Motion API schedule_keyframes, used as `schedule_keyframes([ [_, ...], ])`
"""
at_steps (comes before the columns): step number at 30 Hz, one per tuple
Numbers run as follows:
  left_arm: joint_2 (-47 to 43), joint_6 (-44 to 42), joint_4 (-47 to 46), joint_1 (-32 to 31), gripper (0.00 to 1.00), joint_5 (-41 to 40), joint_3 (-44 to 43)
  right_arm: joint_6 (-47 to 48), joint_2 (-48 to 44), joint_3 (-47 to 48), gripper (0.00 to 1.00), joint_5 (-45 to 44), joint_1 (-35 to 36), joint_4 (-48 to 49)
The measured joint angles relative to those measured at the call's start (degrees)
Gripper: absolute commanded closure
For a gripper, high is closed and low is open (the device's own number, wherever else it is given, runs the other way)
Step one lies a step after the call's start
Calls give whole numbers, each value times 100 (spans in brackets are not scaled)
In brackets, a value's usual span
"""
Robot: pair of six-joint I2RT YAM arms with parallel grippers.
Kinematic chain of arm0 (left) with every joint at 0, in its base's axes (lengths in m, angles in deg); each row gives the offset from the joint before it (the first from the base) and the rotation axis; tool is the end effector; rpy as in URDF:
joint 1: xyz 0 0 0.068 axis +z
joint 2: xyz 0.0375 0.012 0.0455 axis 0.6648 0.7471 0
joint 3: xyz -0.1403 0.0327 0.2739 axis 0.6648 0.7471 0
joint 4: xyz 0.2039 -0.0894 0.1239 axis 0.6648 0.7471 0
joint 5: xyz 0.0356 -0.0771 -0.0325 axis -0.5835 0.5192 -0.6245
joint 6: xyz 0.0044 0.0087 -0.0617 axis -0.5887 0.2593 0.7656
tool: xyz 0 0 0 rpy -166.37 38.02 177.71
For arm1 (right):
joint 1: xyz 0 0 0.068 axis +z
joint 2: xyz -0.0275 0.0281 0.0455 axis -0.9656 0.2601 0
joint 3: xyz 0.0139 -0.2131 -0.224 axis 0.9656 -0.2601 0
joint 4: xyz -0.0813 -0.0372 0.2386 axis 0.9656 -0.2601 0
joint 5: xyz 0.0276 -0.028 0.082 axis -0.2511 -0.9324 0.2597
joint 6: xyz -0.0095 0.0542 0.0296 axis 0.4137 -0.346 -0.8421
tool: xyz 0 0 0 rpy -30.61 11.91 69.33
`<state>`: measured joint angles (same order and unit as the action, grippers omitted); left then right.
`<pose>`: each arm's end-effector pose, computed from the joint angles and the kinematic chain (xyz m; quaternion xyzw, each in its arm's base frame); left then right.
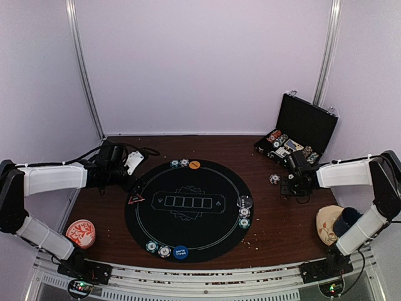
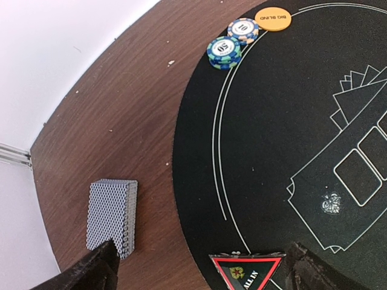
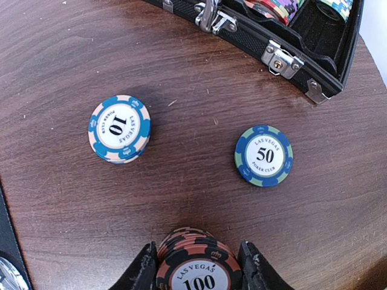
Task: Distribute texas hold em gaming equipment
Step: Pick up the pile of poker chips from the pile of poker chips.
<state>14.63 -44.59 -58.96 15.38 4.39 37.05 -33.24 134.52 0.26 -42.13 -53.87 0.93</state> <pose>0.2557 -0.1199 0.2369 0.2936 0.8712 0.0141 0.3932 0.2613 0.0891 0.1865 0.0796 0.9533 0.0120 0.2910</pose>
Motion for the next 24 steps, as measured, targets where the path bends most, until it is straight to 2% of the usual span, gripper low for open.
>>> schedule_keyframes([
  [15,42,0,0,0,2,-35,0,72,-192,2,66,-39,195,-37],
  [20,48,0,0,0,2,-63,0,118,-420,216,67,-153,699,-181],
  [24,48,0,0,0,2,-74,0,114,-470,634,67,-334,1381,-345],
])
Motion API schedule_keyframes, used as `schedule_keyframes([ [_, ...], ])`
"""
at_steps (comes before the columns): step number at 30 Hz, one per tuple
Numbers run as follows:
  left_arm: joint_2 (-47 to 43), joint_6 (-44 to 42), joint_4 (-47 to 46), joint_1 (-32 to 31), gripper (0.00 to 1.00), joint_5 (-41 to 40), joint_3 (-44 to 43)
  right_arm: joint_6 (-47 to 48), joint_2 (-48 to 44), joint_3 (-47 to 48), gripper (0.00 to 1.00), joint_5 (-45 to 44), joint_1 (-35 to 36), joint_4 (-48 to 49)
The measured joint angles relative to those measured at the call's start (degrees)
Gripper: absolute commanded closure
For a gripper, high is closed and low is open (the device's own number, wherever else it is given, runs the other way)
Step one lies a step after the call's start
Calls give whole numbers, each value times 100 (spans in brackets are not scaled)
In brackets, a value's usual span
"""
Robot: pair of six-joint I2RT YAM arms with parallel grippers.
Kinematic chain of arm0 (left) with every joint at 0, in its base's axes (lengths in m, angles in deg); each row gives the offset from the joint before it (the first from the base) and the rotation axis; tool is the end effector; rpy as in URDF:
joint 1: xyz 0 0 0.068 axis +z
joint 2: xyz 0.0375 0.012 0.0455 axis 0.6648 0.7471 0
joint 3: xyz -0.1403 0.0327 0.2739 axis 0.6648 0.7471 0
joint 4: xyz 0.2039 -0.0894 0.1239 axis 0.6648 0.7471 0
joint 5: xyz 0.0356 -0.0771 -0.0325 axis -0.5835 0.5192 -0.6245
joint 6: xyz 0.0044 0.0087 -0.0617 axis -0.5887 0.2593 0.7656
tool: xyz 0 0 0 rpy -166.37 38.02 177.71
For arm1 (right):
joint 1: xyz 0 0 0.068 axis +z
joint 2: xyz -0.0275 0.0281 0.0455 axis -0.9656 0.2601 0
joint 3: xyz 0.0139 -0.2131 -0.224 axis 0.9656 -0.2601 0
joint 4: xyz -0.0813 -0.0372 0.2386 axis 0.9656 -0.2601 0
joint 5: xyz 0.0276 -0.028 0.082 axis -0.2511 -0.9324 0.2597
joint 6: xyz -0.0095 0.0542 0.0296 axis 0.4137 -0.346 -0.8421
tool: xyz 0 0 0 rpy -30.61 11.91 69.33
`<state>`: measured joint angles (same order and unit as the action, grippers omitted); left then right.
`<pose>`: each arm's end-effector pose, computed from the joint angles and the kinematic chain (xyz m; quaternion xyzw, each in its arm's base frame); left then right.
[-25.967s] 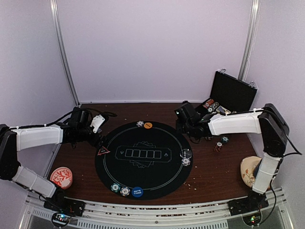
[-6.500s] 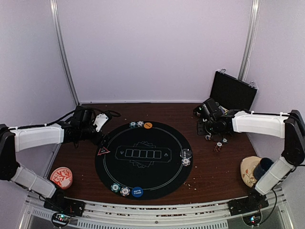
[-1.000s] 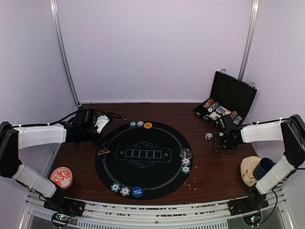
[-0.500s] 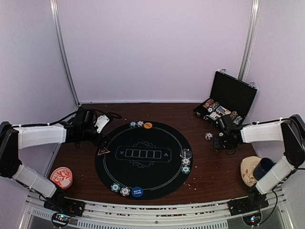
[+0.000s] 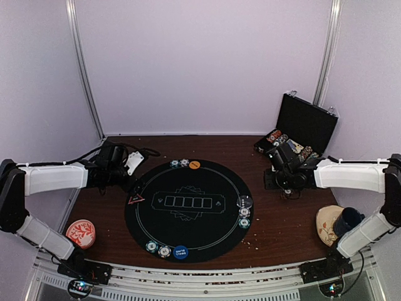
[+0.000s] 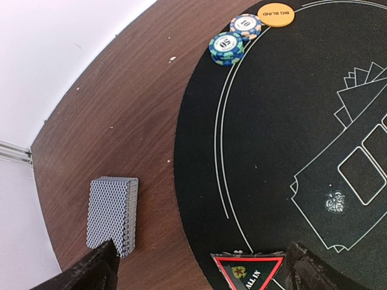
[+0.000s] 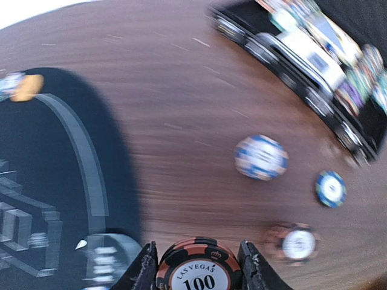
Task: Distribute texas hold em gaming equipment
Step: Place the poker chips pile in the small blind area.
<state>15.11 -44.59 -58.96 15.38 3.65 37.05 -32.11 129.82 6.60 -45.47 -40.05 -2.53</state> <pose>0.2568 -0.1198 0.2347 0.2919 0.8731 0.0205 0.3898 0.2406 0.1514 0.2364 -0.0265 0.9335 0.0535 0.3535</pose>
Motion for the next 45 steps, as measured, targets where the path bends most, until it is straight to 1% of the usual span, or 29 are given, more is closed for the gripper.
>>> schedule_keyframes([
  [4,-2,2,0,7,2,0,0,-7,177,723,67,-197,964,-122],
  [6,0,13,-2,39,2,9,0,-4,439,1200,67,-284,1517,-140],
  [9,-2,44,0,155,2,52,-2,0,1005,1860,67,-334,2175,-146],
  [10,-2,59,0,205,2,70,-2,4,1128,1976,67,-339,2273,-136],
  [11,0,74,0,260,2,87,-2,22,1506,2326,67,-334,2549,-153],
  [13,0,109,0,372,2,118,-7,59,2002,2802,67,-328,2861,-214],
  [19,0,234,0,660,2,205,-48,251,3641,4566,66,-125,3536,-407],
  [23,0,310,-9,828,2,260,-74,376,4586,5786,66,157,3794,-568],
  [27,-7,365,-31,918,2,269,-98,501,5309,6769,66,400,3908,-750],
  [31,-13,404,-83,946,2,289,-101,527,5628,7066,66,608,3956,-824],
  [45,-13,426,-109,949,2,306,-107,791,5855,7047,65,1091,4207,-855],
])
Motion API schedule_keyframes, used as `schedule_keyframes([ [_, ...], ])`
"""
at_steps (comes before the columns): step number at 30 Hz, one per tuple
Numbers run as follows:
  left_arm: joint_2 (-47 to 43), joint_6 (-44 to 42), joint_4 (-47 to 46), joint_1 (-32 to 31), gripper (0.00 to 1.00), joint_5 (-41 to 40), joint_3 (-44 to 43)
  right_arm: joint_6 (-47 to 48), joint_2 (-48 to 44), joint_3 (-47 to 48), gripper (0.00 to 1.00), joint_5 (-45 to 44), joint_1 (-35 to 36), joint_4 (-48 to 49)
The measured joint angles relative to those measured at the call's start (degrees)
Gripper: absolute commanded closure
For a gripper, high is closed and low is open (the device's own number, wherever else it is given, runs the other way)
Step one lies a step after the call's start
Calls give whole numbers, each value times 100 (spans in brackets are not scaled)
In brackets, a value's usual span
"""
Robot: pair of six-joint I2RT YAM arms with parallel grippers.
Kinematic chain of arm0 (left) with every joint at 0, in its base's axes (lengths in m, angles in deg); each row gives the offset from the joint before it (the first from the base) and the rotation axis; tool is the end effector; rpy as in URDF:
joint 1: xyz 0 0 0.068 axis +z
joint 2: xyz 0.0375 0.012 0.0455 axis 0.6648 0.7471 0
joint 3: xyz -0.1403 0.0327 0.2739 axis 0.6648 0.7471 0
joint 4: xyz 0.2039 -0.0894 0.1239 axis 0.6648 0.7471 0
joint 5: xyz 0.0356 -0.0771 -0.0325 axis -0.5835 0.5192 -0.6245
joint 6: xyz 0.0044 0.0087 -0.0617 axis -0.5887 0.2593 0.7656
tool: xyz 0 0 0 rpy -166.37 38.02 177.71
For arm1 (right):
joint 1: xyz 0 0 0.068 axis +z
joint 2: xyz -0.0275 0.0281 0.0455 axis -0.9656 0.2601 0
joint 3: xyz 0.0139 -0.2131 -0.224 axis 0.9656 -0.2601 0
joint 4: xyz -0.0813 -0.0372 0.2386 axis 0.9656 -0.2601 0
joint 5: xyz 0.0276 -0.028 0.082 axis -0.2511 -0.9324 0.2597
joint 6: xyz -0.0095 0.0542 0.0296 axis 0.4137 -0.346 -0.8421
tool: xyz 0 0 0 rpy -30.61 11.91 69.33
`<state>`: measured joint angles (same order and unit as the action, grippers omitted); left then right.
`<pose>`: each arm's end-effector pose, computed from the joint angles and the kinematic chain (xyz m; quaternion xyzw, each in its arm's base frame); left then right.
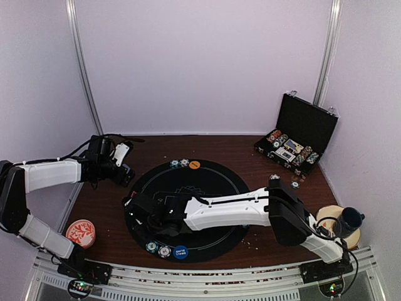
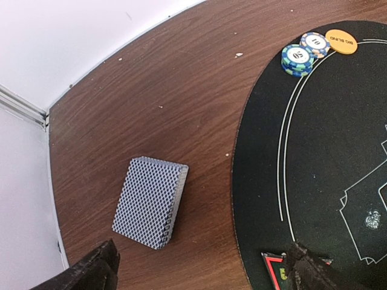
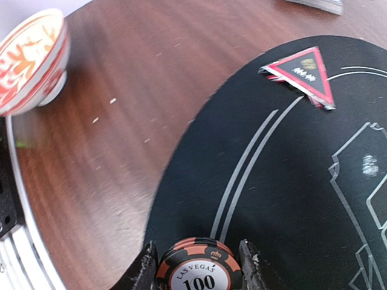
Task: Distribute texas hold em gaming equipment
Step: Place the poker chips pile in the small blind area.
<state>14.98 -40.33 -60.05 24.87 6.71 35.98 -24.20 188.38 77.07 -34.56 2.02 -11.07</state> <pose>0.2769 -0.0796 0.2427 0.1931 0.8932 0.0122 0.4058 0.1349 0.5618 0.1827 -0.4440 0.8182 0.2381 0.2768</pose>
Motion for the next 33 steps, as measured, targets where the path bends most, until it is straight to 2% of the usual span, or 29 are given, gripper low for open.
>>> schedule_keyframes([
  [21,0,15,0,0,2,66,-2,133,190,-256,64,103,179,216],
  [30,0,17,0,0,2,70,-2,192,199,-256,50,76,181,214],
  [33,0,17,0,-2,2,72,-2,214,199,-256,40,85,192,216],
])
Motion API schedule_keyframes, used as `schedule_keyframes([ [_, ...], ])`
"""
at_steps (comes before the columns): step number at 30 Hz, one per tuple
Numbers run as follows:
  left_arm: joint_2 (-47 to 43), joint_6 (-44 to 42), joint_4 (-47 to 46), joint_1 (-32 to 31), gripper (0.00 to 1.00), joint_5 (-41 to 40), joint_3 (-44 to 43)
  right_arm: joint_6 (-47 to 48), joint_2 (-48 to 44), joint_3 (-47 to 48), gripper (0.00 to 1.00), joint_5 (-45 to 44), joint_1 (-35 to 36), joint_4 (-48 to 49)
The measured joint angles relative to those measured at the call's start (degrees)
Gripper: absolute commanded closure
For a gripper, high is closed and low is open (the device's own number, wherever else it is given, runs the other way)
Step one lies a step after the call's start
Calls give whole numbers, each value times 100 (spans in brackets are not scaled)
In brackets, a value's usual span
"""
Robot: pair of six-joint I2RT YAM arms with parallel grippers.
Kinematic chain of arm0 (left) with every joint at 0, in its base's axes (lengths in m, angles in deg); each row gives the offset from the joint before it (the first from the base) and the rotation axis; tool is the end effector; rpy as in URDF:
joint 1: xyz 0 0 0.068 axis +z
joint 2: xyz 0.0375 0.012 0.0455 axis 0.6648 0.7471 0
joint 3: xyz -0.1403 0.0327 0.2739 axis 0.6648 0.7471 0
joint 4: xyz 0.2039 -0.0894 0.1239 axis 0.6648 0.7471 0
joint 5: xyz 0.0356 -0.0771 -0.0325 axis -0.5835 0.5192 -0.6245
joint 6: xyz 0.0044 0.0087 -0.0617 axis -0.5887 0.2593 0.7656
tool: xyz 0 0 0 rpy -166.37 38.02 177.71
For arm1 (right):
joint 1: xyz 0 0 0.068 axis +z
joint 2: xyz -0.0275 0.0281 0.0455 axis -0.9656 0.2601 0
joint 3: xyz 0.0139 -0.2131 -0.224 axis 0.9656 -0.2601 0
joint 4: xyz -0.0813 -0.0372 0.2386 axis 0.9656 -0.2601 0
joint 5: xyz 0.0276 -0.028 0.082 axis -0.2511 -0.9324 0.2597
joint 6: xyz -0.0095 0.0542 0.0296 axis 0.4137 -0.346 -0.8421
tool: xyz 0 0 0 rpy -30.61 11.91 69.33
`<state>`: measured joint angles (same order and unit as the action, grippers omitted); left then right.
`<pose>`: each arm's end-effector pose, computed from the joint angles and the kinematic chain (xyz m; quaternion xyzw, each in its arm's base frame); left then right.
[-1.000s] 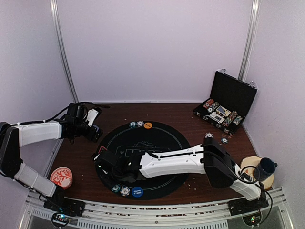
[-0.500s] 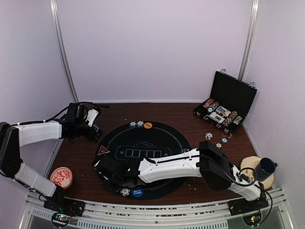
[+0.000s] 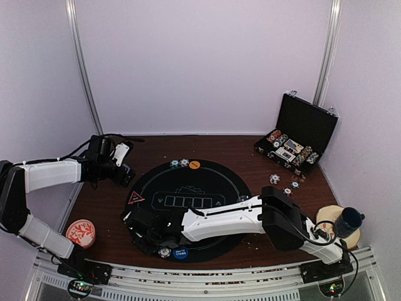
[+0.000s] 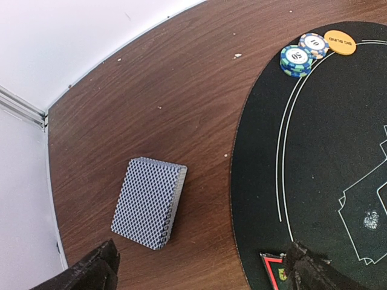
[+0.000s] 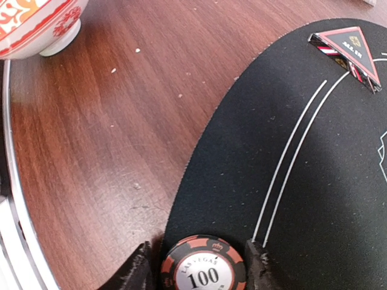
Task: Distribute texas hold em gaming equipment
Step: Place the poker chips pile in the small blind area.
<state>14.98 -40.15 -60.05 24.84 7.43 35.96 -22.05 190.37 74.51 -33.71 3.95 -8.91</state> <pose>0.2767 -0.0803 0.2428 0.1944 0.8931 0.0057 0.4057 0.1151 0.5656 0.1519 -0.4798 0.8066 0.2279 0.2592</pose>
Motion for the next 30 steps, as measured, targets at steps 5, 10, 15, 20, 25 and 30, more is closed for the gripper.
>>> schedule_keyframes([
  [5,0,0,0,2,2,7,0,63,0,0,27,15,46,17],
  [10,0,0,0,2,2,11,0,37,-92,-120,13,-48,59,109],
  [15,0,-2,0,2,2,13,0,37,-704,-761,14,-286,26,216],
  [20,0,0,0,2,2,13,0,35,-1174,-841,14,-483,0,293],
  [25,0,0,0,2,2,15,0,-59,-1436,-1143,1,-719,0,356],
  [30,0,0,2,2,2,17,0,-254,-2120,-2105,0,-1241,-31,245],
])
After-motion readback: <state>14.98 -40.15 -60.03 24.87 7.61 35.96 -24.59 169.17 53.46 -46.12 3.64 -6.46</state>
